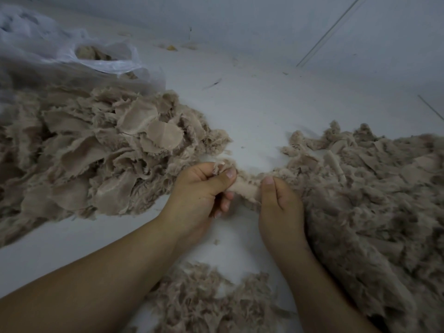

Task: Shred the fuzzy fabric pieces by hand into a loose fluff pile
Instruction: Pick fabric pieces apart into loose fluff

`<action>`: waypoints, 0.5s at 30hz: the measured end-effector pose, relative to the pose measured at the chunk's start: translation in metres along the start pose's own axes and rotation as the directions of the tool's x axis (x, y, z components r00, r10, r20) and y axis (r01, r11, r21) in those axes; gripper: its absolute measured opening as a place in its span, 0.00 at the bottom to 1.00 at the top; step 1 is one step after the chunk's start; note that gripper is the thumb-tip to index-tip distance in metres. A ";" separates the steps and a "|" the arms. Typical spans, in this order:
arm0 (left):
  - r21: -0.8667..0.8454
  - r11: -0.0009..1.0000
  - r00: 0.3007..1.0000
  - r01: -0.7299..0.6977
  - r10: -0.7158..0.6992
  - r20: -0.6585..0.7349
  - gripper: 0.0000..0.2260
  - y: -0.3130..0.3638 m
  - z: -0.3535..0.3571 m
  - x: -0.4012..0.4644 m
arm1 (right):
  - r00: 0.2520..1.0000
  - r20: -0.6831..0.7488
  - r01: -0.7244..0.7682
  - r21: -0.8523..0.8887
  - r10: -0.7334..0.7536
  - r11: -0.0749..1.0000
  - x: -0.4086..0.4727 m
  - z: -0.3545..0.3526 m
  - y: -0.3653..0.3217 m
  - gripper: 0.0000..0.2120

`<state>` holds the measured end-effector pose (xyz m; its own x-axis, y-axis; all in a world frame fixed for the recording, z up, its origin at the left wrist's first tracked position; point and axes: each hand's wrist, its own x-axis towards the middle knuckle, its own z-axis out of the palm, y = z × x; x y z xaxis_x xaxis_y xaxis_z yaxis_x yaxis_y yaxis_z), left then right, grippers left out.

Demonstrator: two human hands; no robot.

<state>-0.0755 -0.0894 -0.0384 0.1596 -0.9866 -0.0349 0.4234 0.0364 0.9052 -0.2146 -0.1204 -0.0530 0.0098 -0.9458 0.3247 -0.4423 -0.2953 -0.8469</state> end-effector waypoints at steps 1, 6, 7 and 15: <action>0.002 1.000 1.000 -0.003 0.003 0.000 0.05 0.000 -0.001 0.000 | 1.000 -0.004 0.003 0.001 -0.003 1.000 0.000 0.000 0.000 0.18; 0.010 1.000 0.999 -0.025 0.025 -0.033 0.06 0.000 -0.001 0.001 | 1.000 -0.009 -0.003 0.022 0.003 1.000 0.000 0.001 0.001 0.19; 0.006 1.000 0.999 -0.028 0.028 -0.043 0.07 0.000 -0.002 0.002 | 1.000 -0.014 0.004 0.021 -0.003 1.000 0.000 0.001 0.001 0.19; 0.096 0.995 0.999 0.037 -0.036 -0.019 0.07 0.000 -0.007 0.009 | 0.999 0.040 0.032 0.029 -0.033 0.999 0.001 0.001 0.005 0.13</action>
<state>-0.0676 -0.0971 -0.0416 0.1615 -0.9840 -0.0754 0.3417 -0.0160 0.9397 -0.2163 -0.1232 -0.0569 0.0606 -0.9401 0.3355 -0.4155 -0.3294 -0.8479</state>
